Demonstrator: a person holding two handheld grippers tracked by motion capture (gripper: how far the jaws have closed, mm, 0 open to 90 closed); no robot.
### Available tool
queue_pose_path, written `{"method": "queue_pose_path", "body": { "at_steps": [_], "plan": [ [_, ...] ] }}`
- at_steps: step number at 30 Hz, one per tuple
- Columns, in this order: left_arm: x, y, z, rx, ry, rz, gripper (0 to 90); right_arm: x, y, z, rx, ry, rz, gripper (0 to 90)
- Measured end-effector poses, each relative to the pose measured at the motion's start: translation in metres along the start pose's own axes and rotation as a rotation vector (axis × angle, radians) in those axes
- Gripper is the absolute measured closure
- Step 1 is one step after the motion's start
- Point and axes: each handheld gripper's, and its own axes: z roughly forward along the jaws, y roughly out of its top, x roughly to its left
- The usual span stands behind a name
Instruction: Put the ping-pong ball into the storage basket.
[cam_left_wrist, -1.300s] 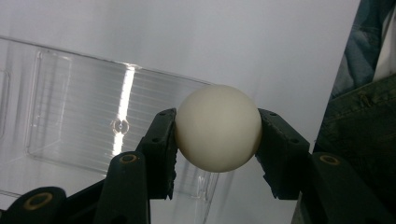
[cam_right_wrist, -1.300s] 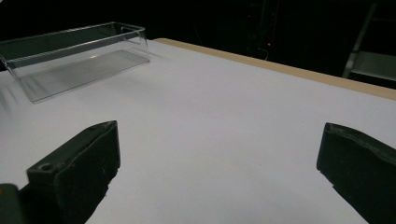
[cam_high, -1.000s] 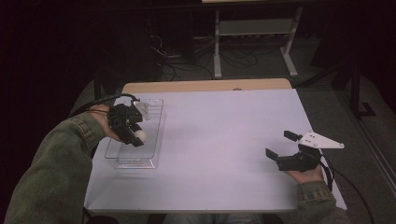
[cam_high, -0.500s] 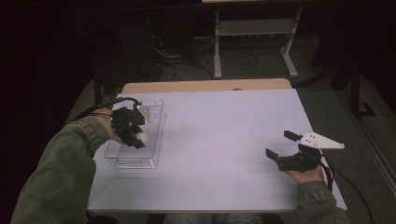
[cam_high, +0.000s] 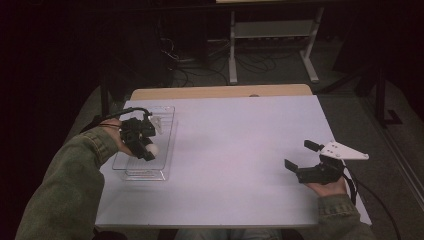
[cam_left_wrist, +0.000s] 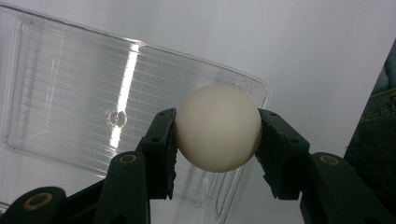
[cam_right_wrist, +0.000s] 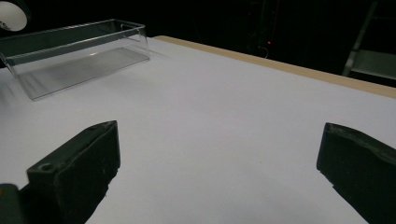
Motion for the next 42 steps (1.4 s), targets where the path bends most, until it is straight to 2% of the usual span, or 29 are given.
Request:
{"method": "queue_pose_path", "body": {
  "at_steps": [3, 8, 10, 14, 17, 25, 35, 42],
  "plan": [
    [0.002, -0.002, 0.004, 0.009, 0.012, -0.008, 51.0, 0.000, 0.000, 0.000, 0.002, 0.000, 0.000, 0.0],
    [0.004, -0.005, 0.012, -0.003, 0.006, -0.026, 51.0, 0.000, 0.000, 0.000, 0.001, -0.001, 0.000, 0.0],
    [0.006, -0.004, 0.015, 0.010, 0.004, -0.016, 51.0, 0.000, 0.000, 0.000, 0.002, 0.000, 0.001, 0.0],
    [0.007, -0.002, 0.019, 0.005, -0.001, -0.020, 51.0, 0.000, 0.000, 0.000, 0.001, -0.001, 0.001, 0.0],
    [0.007, -0.002, 0.023, 0.027, 0.004, -0.024, 51.0, 0.000, 0.000, -0.001, 0.002, -0.002, 0.001, 0.0],
    [0.011, -0.001, 0.031, 0.023, 0.006, -0.023, 51.0, 0.000, -0.001, -0.001, 0.006, -0.006, 0.003, 0.0],
    [0.012, -0.002, 0.045, 0.040, -0.019, -0.028, 51.0, 0.000, -0.001, -0.002, 0.006, -0.007, 0.003, 0.0],
    [0.016, -0.007, 0.052, 0.035, -0.026, -0.058, 51.0, 0.000, -0.002, -0.002, 0.008, -0.008, 0.002, 0.0]
  ]
}}
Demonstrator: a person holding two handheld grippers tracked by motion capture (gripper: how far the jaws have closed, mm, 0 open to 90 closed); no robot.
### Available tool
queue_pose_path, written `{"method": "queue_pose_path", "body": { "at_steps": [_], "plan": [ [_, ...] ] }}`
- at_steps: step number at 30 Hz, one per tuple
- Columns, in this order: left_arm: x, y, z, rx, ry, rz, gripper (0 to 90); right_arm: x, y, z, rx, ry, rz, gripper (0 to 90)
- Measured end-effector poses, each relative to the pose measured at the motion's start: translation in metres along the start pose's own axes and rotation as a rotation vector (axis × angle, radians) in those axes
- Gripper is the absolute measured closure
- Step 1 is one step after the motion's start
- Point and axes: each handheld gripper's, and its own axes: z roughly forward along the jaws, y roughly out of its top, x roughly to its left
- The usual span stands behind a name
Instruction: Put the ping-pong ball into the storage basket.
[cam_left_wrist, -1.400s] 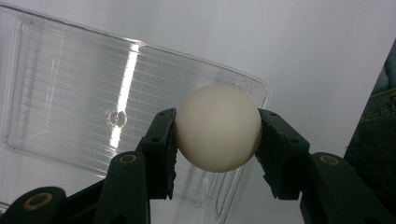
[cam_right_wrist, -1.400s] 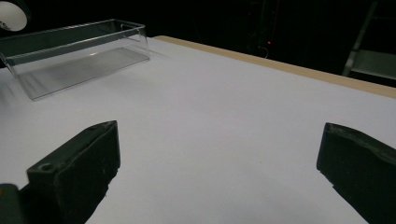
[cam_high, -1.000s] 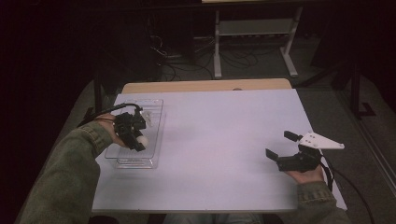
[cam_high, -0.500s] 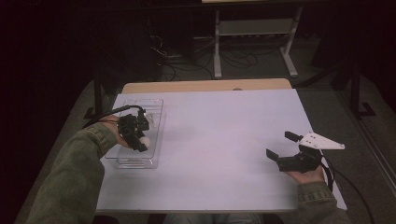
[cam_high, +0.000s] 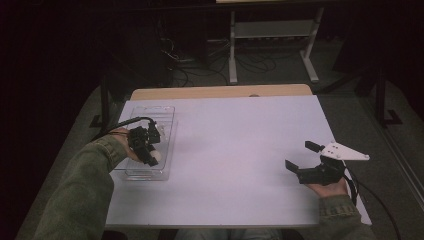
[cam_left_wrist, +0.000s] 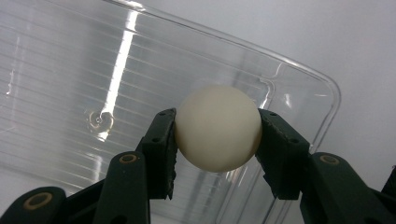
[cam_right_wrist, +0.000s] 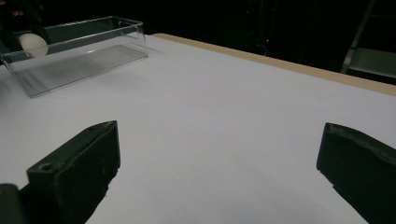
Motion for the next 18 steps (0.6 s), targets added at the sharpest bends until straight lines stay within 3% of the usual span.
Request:
{"method": "queue_pose_path", "body": {
  "at_steps": [18],
  "plan": [
    [0.007, 0.004, 0.013, 0.008, -0.018, -0.012, 50.9, -0.001, 0.000, 0.000, 0.003, -0.001, -0.003, 0.0]
  ]
}}
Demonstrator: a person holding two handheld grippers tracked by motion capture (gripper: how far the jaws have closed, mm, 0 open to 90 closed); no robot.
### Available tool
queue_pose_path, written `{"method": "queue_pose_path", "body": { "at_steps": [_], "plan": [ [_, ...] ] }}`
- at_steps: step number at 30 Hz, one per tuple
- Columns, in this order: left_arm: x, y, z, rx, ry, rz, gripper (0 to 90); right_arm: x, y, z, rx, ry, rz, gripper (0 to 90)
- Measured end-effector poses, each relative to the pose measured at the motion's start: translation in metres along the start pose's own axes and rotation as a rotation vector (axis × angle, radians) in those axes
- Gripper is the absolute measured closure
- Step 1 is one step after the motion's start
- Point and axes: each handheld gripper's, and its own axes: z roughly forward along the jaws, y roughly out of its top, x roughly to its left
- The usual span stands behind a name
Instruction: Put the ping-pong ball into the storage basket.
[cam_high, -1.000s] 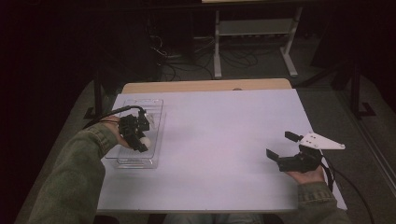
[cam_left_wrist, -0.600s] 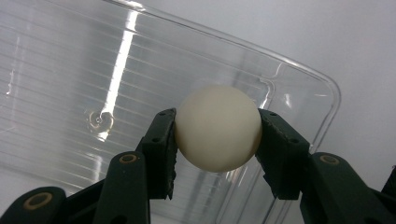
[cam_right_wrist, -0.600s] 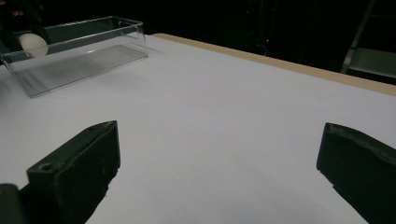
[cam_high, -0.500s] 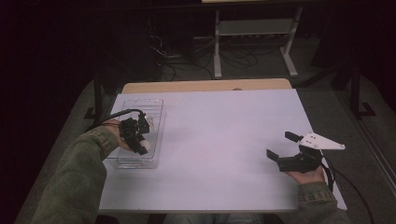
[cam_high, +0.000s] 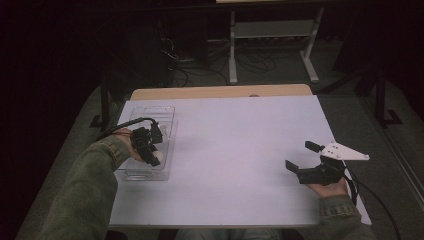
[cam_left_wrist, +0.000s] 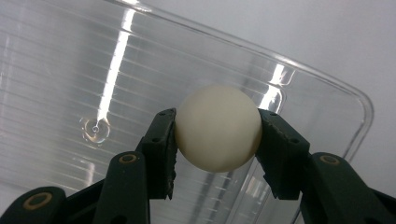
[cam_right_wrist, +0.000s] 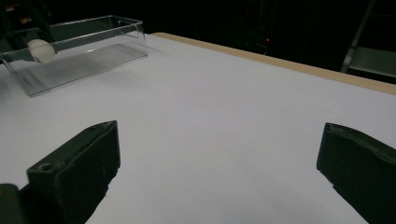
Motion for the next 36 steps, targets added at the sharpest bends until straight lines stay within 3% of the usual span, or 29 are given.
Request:
{"method": "queue_pose_path", "body": {
  "at_steps": [14, 20, 31, 36],
  "plan": [
    [0.003, 0.005, 0.003, 0.001, -0.024, -0.023, 50.0, 0.000, 0.000, 0.001, 0.007, 0.002, -0.001, 0.0],
    [0.005, 0.004, 0.004, 0.014, -0.017, -0.050, 43.3, 0.000, 0.000, 0.000, 0.003, -0.001, -0.003, 0.0],
    [0.009, -0.002, -0.006, -0.024, 0.018, -0.093, 23.8, 0.001, 0.000, 0.001, 0.008, 0.003, 0.001, 0.0],
    [0.010, -0.005, -0.010, -0.050, 0.004, -0.117, 12.5, 0.001, 0.000, 0.001, 0.008, 0.004, 0.000, 0.0]
  ]
}}
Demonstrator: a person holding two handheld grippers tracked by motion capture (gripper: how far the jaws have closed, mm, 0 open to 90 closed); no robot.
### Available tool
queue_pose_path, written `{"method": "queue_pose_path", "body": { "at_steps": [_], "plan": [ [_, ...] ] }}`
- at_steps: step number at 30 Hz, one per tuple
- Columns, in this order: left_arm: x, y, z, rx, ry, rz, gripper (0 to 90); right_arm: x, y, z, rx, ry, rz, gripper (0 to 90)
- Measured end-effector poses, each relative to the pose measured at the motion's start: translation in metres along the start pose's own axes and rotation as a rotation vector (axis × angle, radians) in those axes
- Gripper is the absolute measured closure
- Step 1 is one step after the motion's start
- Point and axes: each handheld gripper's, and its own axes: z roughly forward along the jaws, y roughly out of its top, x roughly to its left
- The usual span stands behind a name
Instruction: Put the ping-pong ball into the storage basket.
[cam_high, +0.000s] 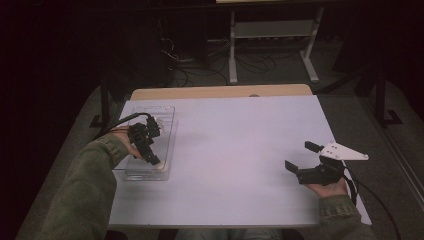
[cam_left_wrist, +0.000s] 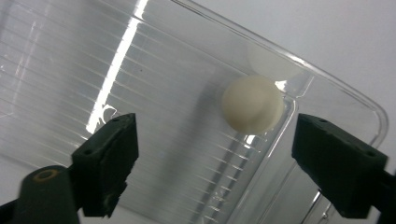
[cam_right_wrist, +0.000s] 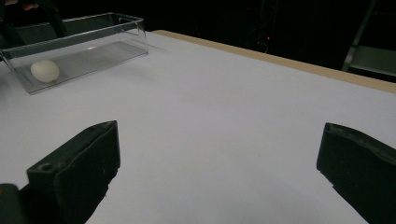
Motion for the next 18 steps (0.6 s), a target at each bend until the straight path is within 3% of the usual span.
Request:
{"method": "queue_pose_path", "body": {
  "at_steps": [5, 18],
  "plan": [
    [0.000, -0.003, -0.007, -0.035, -0.021, -0.013, 2.2, 0.000, 0.000, 0.000, 0.001, 0.001, -0.001, 0.0],
    [-0.004, -0.011, -0.018, -0.070, -0.048, -0.025, 0.0, 0.001, 0.000, -0.001, -0.003, -0.001, -0.005, 0.0]
  ]
}}
